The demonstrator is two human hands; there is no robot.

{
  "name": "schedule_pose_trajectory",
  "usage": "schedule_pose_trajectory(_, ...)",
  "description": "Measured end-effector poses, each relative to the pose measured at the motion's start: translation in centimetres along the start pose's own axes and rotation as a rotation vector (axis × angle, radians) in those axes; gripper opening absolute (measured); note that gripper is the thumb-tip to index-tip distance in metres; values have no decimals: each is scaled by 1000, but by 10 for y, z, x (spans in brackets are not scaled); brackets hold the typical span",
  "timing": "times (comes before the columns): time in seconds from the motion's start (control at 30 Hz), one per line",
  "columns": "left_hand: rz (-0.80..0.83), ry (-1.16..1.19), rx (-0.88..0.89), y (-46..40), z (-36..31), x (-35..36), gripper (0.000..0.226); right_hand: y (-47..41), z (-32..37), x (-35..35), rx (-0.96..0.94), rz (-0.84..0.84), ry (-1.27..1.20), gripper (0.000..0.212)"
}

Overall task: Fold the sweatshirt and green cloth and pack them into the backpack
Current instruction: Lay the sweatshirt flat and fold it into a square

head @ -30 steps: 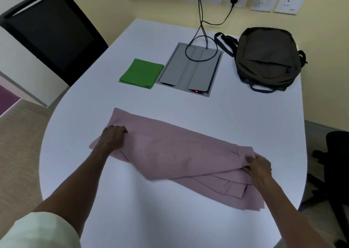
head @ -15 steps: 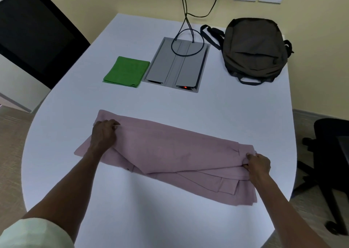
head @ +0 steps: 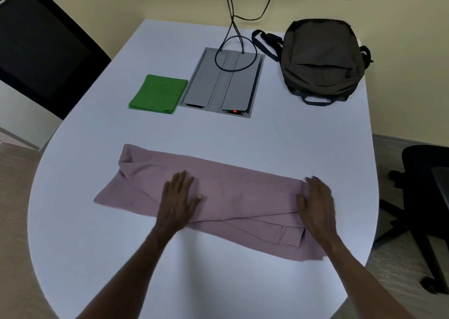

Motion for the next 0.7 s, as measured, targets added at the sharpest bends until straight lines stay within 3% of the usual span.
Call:
schedule_pose_trajectory(0.07, 116, -46, -37, 8, -7, 12, 75, 9, 16, 33, -141, 237, 137, 65)
schedule_pose_trajectory(0.13, 214, -70, -107, 12, 1, 20, 82, 22, 5, 62, -133, 440, 290, 78)
schedule_pose_trajectory(0.27, 361, -82, -190, 13, 20, 32, 98, 29, -12, 78, -67, 577, 380, 84)
schedule_pose_trajectory(0.37, 388, -93, -202, 11, 19, 32, 107, 26, -13, 82, -33, 641, 339, 76)
schedule_pose_trajectory(0.43, 399, -100, -200, 9, 17, 30, 111, 23, -11, 74, -11, 586, 205, 71)
schedule_pose_trajectory(0.53, 412, -119, -183, 9, 14, 27, 109, 13, -25, 31, 120, 240, -29, 63)
schedule_pose_trajectory(0.6, 382, -143, -173, 8, 8, 22, 107, 18, -47, 10, 289, 95, -78, 62)
schedule_pose_trajectory(0.7, 355, -116, -108, 8, -19, 19, 104, 31, -72, 4, 525, 100, -63, 77)
Point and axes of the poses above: each hand's wrist, its own y-axis away from the middle knuckle, its own x-axis out of the palm, z = x × y, the point moved 10 cm from there along -y, towards the middle knuckle, and after that the axes turned 5 degrees about -z, right-handed, at the moved point
